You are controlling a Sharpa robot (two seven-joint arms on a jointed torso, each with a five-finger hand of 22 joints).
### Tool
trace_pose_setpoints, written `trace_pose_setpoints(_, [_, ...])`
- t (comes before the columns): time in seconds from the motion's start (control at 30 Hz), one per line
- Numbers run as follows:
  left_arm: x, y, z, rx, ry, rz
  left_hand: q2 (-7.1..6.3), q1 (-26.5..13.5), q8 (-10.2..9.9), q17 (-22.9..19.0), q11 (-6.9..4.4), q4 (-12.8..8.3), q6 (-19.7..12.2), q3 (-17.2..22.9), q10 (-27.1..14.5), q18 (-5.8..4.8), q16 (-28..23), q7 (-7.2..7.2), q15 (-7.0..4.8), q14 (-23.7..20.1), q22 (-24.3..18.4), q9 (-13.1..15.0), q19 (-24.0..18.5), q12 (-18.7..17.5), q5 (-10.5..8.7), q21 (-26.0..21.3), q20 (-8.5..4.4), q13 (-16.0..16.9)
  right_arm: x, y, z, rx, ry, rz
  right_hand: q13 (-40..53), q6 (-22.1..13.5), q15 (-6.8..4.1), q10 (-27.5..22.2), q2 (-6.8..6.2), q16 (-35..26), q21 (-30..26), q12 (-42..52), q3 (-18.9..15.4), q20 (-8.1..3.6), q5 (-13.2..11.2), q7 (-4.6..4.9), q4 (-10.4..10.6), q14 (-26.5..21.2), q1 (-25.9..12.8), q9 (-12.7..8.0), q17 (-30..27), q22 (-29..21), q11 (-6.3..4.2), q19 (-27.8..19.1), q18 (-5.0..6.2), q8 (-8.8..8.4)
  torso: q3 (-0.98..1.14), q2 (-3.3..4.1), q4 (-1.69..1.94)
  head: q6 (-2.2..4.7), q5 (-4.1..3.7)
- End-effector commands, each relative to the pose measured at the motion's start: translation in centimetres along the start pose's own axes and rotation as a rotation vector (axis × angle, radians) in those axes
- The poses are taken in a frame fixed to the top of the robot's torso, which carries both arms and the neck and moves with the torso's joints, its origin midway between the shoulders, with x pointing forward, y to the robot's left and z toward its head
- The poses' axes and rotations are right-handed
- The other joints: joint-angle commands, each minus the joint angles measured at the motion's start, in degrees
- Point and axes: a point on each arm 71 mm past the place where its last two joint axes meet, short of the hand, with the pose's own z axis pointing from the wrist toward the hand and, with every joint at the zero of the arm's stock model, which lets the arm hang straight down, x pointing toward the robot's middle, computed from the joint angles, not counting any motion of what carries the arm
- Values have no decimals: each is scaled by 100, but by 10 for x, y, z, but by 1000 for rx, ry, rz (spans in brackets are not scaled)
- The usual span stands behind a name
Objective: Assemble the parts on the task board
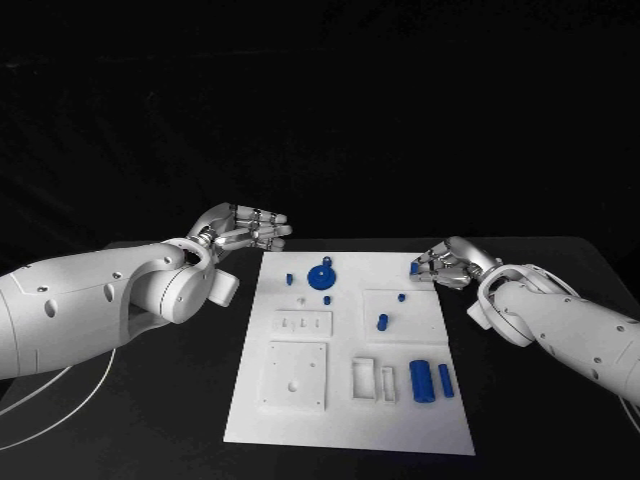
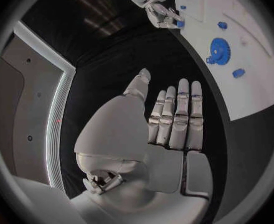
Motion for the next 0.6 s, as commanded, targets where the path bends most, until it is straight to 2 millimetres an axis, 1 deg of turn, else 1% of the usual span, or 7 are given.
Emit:
trace_pose_setpoints(0.03, [2,-1,0,5,20,-3,49,12,10,12,-6,-22,27,-34,62,72,-2,8,-2,74,27,2,74,24,-31,77,1,6,-3,2,0,6,-50,6,13,153,-35,42,86,18,28,29,42,-34,20,-92,-13,-6,15,174,11,581,-9,362,-80,18,-2,-5,-7,3,-3])
trace_pose_setpoints(0.2, [3,-1,0,-7,28,5,111,-24,12,119,-25,-6,98,-81,335,104,266,69,-155,457,207,2,354,20,-23,431,-155,3,-4,5,-1,11,-64,15,34,149,-42,54,76,12,36,34,62,-41,78,-92,-27,-7,-11,200,16,580,-14,363,-77,17,-7,-16,-20,17,-11])
trace_pose_setpoints(0.3, [2,0,0,-19,36,19,139,-118,13,306,-133,66,210,-136,685,107,720,35,-339,861,430,5,619,15,19,836,-338,2,-7,9,-2,11,-58,21,33,147,-47,51,73,17,30,24,61,-45,92,-94,-26,-5,-23,207,24,577,-16,362,-74,17,-10,-28,-27,39,-12])
trace_pose_setpoints(0.37, [2,-1,1,-32,43,32,154,-178,14,589,-258,135,258,-167,1005,86,1302,-16,-509,1186,679,3,803,15,29,1262,-508,2,-9,15,-2,7,-50,19,36,140,-47,51,76,18,41,24,65,-47,92,-92,-32,-5,-17,208,28,579,-18,364,-73,16,-12,-43,-38,45,-16])
trace_pose_setpoints(0.4, [2,-1,1,-43,48,42,133,-264,-3,1050,-307,255,265,-212,1245,21,1992,-27,-603,1051,975,-2,719,-1,27,1708,-639,7,-11,20,-2,2,-46,17,38,140,-48,50,75,25,41,21,72,-47,74,-88,-43,-4,-7,211,37,578,-16,363,-72,18,-13,-51,-44,51,-21])
trace_pose_setpoints(0.5, [0,-3,4,-79,51,83,100,-227,18,1781,-479,377,245,-180,1696,39,3102,-85,-728,851,1454,8,545,38,125,2414,-756,30,-16,33,-1,-13,-33,3,52,147,-45,61,73,41,67,31,77,-45,38,-91,-52,0,-10,218,56,584,-20,367,-71,18,-25,-105,-78,53,-2])
trace_pose_setpoints(0.6, [1,-6,8,-117,72,126,77,-356,37,2004,-617,475,547,-241,2121,41,3479,-206,-840,923,1622,71,583,120,18,2678,-842,81,-17,46,-1,-28,-14,-15,56,150,-45,65,74,37,78,32,82,-45,10,-93,-55,-2,-10,221,56,586,-20,367,-70,17,-30,-148,-99,42,13])
